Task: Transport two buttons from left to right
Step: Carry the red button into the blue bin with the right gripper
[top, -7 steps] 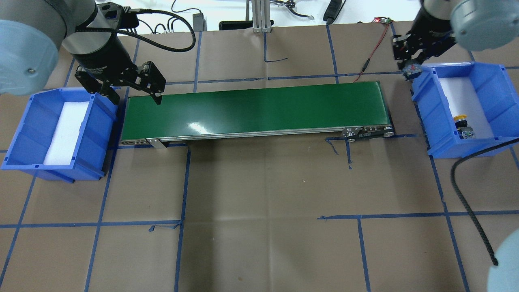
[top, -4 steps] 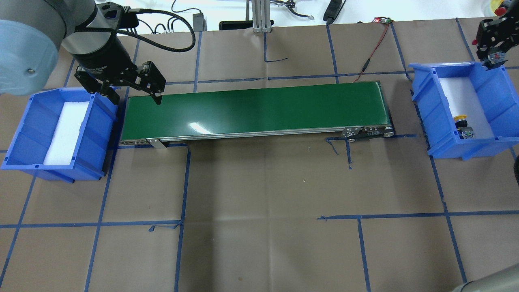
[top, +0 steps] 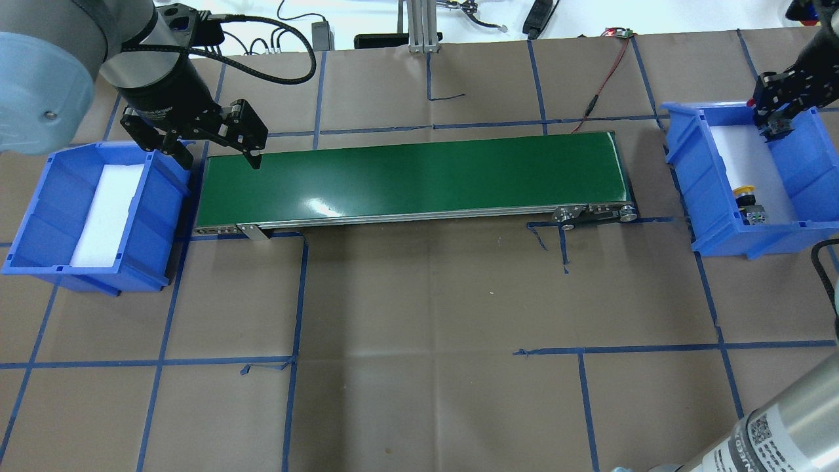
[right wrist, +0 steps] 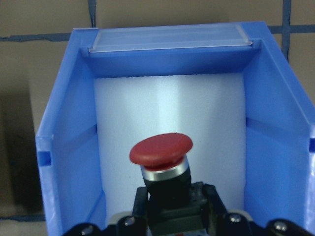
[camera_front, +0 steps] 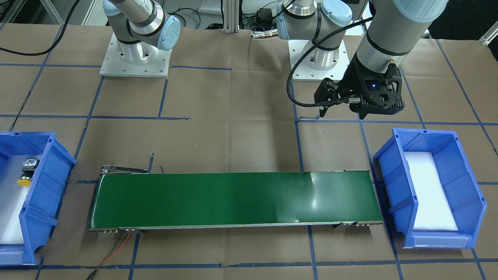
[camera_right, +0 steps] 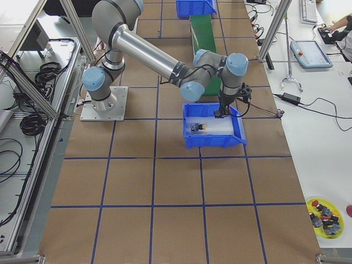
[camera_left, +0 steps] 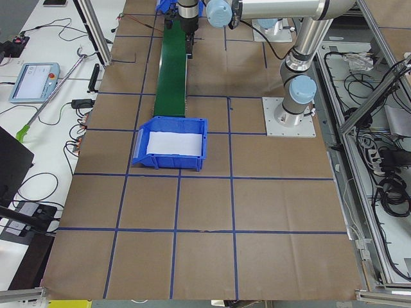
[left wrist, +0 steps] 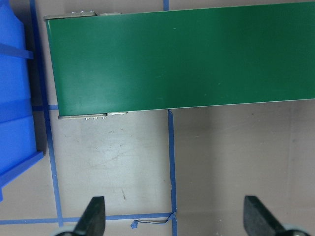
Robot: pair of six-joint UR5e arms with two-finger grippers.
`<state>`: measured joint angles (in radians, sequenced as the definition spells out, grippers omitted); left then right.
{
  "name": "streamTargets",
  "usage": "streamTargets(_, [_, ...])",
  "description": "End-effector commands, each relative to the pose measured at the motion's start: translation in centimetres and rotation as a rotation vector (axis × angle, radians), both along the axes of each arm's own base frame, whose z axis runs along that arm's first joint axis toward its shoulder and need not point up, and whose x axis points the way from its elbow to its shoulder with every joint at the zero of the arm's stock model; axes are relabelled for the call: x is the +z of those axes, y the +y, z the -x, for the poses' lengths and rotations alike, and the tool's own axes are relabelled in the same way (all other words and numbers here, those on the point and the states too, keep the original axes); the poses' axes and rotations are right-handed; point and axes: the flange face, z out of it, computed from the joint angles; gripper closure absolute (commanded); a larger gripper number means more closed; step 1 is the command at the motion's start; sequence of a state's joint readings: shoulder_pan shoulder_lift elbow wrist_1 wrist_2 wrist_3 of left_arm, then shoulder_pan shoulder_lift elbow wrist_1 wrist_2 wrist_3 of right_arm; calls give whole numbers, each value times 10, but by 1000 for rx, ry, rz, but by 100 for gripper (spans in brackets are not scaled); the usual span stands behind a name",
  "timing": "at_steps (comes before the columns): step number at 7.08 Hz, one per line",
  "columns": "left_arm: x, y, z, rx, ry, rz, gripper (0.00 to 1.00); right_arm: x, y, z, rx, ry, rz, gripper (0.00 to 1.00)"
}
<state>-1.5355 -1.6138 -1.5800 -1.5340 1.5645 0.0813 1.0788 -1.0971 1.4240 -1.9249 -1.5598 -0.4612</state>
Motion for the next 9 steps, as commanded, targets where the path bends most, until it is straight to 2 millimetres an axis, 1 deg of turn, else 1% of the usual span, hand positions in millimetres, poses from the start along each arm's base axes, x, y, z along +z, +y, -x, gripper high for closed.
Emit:
streamTargets(1, [0, 0, 0, 0, 1, 0, 0, -59, -9, 5, -1, -18, -28, 97])
streamTargets(2, [0, 0, 0, 0, 1, 0, 0, -73, -11, 6, -1, -24, -42, 96])
streamTargets(3, [0, 0, 0, 0, 1, 0, 0, -80, -7, 4, -1, -30, -56, 96])
streamTargets(4, [0, 0, 0, 0, 1, 0, 0, -84, -2, 1, -18, -37, -67, 95])
streamTargets(5, [0, 0, 0, 0, 1, 0, 0, -85, -2, 0, -23, -38, -68, 93])
streamTargets(6, [0, 0, 0, 0, 1, 0, 0, -83, -5, 1, -21, -34, -60, 65])
streamTargets(7, [0, 0, 0, 0, 1, 0, 0, -81, -8, 3, -23, -19, -27, 12])
streamTargets(8, [0, 0, 0, 0, 1, 0, 0, -82, -8, 3, -23, -17, -22, 2])
streamTargets(9, [0, 0, 0, 0, 1, 0, 0, -82, -8, 3, -24, -18, -23, 2])
